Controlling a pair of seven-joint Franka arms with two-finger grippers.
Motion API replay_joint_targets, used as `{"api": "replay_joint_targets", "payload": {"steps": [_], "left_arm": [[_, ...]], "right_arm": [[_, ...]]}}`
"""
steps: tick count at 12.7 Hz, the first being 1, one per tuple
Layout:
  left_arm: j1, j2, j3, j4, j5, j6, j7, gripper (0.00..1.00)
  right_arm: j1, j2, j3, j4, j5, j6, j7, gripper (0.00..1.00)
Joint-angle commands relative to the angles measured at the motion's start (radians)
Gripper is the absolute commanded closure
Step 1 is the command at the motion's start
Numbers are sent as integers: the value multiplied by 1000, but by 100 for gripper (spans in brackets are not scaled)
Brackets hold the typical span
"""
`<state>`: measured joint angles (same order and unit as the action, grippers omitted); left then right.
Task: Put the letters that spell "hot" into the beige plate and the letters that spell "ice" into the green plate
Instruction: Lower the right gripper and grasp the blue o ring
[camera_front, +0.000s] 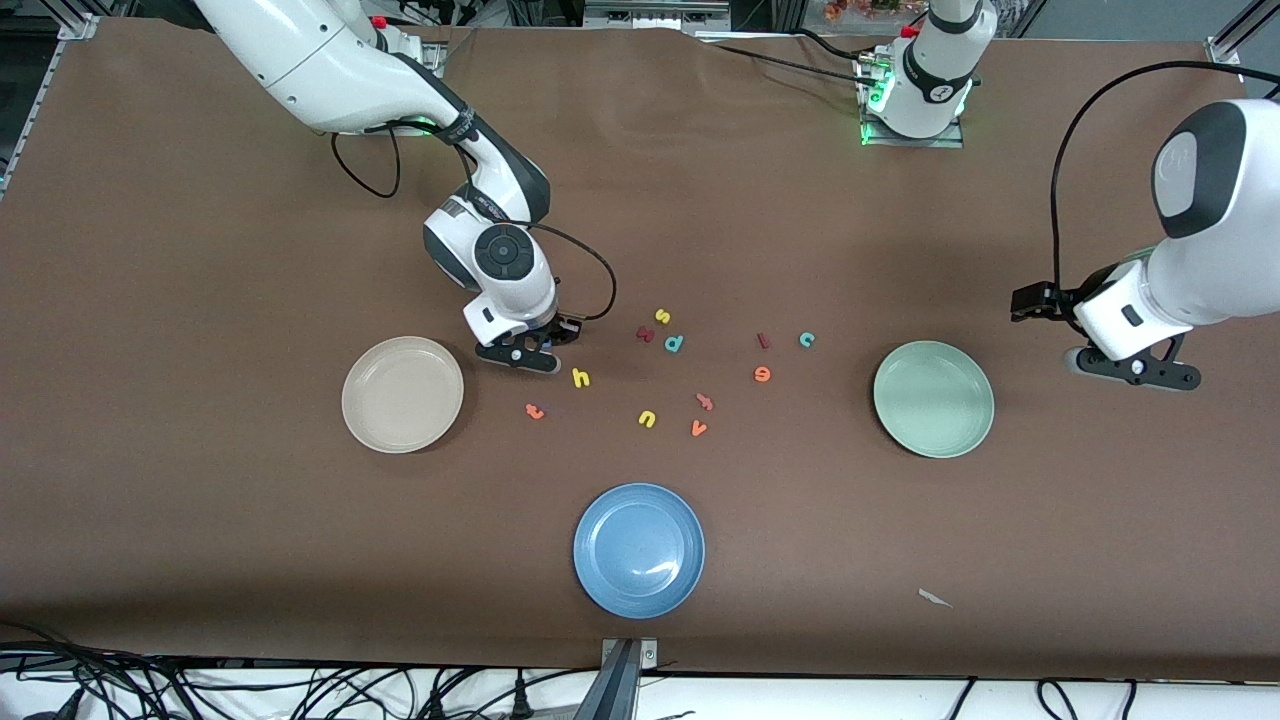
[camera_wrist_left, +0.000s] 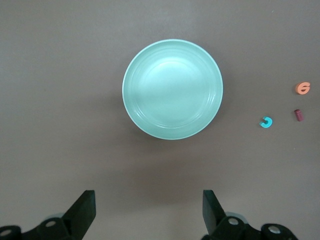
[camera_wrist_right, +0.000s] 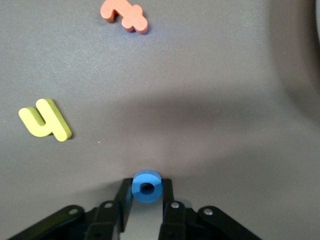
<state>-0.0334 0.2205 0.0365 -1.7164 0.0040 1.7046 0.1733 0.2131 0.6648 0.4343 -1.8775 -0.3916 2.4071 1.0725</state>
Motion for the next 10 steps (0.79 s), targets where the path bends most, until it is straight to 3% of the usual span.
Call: {"api": "replay_joint_targets", "payload": {"steps": [1, 3, 7, 10], "left_arm": [[24, 14, -3, -5, 14, 21, 48, 5], [27, 16, -3, -6, 14, 23, 49, 5], [27, 25, -3, -6, 14, 23, 49, 5], [29, 36, -3, -5, 11, 23, 49, 5]], "right_arm": [[-6, -54, -2, -14, -20, -17, 0, 73], [-32, -114, -2, -12, 5, -104, -64, 73], [-147, -241, -2, -12, 177, -250, -395, 73], [-216, -284, -3, -34, 180, -312, -563, 72]]}}
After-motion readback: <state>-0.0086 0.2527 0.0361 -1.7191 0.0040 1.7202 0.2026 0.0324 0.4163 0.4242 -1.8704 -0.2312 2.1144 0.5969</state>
